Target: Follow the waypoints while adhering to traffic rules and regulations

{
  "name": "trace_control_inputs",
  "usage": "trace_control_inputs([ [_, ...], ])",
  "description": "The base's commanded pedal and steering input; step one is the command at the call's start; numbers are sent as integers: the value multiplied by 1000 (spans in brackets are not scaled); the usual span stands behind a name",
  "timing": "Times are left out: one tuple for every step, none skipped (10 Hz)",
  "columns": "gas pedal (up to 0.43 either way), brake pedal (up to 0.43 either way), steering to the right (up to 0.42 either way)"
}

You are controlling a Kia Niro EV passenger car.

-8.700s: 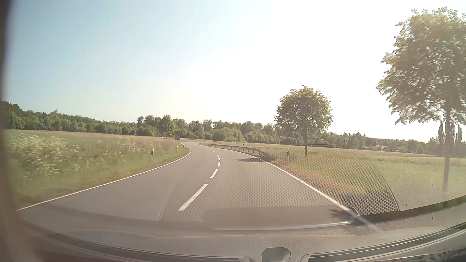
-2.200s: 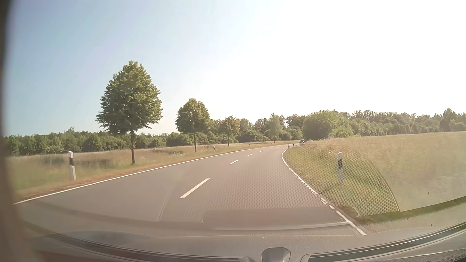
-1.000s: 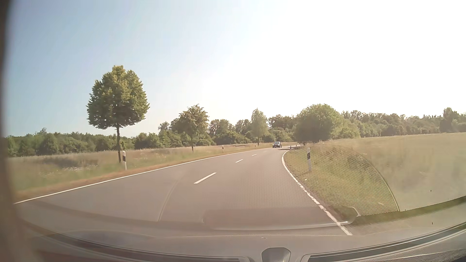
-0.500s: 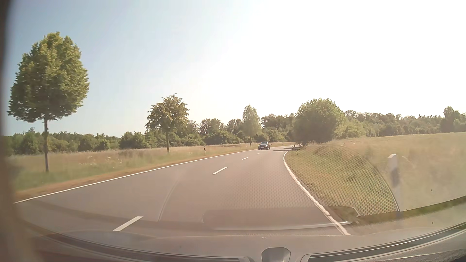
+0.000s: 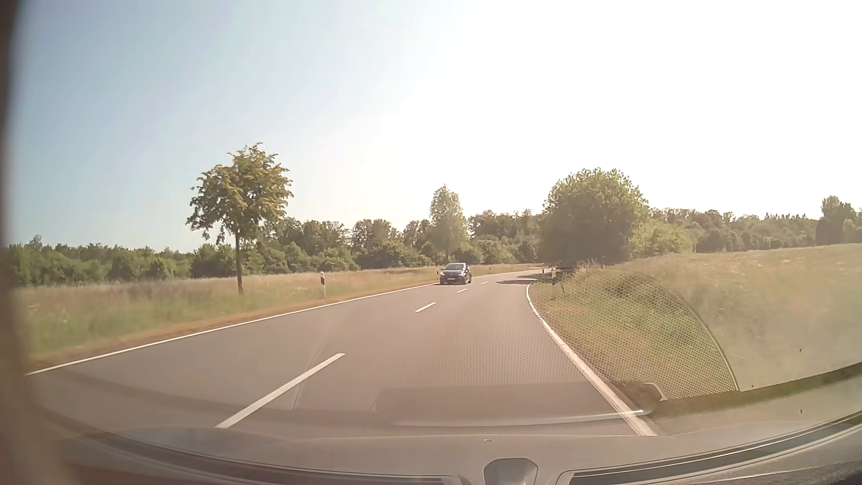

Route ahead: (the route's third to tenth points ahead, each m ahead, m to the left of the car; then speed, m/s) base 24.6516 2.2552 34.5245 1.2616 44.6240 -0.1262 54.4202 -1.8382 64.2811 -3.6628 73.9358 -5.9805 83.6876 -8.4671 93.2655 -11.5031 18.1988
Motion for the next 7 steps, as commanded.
trace_control_inputs([
  [228, 6, 21],
  [228, 6, 21],
  [228, 6, 22],
  [228, 6, 22],
  [228, 6, 22],
  [228, 6, 22],
  [228, 6, 22],
])
